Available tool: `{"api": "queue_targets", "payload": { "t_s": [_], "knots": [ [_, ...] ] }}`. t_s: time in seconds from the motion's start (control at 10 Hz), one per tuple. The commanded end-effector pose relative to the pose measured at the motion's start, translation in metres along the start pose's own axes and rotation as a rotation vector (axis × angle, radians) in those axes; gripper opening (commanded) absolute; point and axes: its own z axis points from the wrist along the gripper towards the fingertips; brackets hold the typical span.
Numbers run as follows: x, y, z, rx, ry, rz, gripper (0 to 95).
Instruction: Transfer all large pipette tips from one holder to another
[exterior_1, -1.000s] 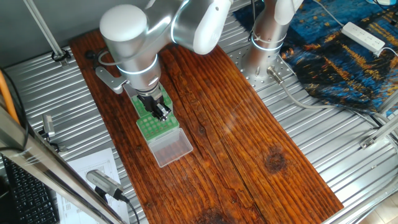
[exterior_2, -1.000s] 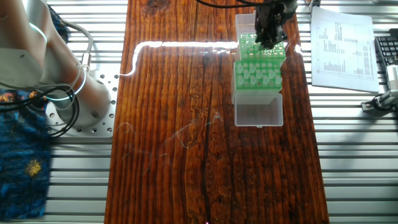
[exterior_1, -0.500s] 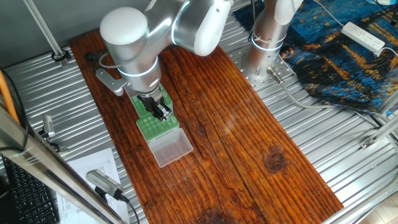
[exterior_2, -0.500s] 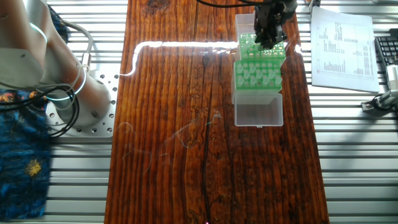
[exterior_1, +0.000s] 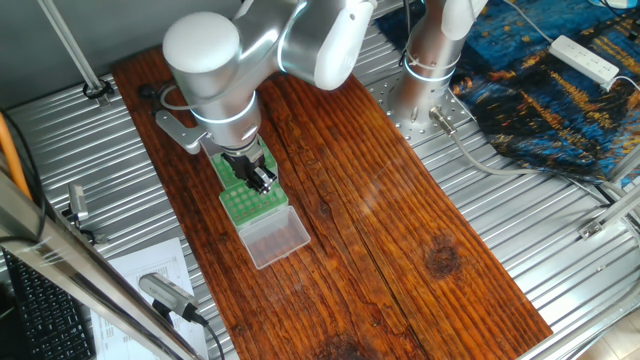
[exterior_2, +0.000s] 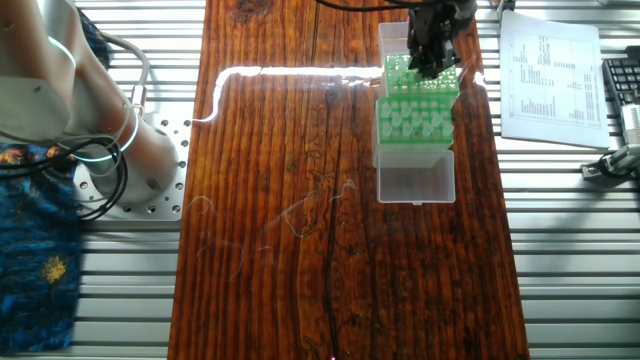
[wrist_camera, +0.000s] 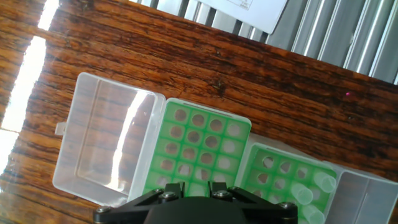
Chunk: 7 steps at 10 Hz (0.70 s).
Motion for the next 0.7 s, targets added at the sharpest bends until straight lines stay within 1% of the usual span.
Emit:
{"api": "queue_targets", "payload": {
  "t_s": [0.1, 0.5, 0.7],
  "knots": [
    [-0.0001, -0.0001, 0.0002, -0.001, -0.003, -0.006, 0.0],
    [0.0000, 0.0001, -0.0006, 0.000, -0.005, -0.015, 0.0],
    [0.0004, 0.0006, -0.0034, -0.001, -0.006, -0.025, 0.0]
  ]
}}
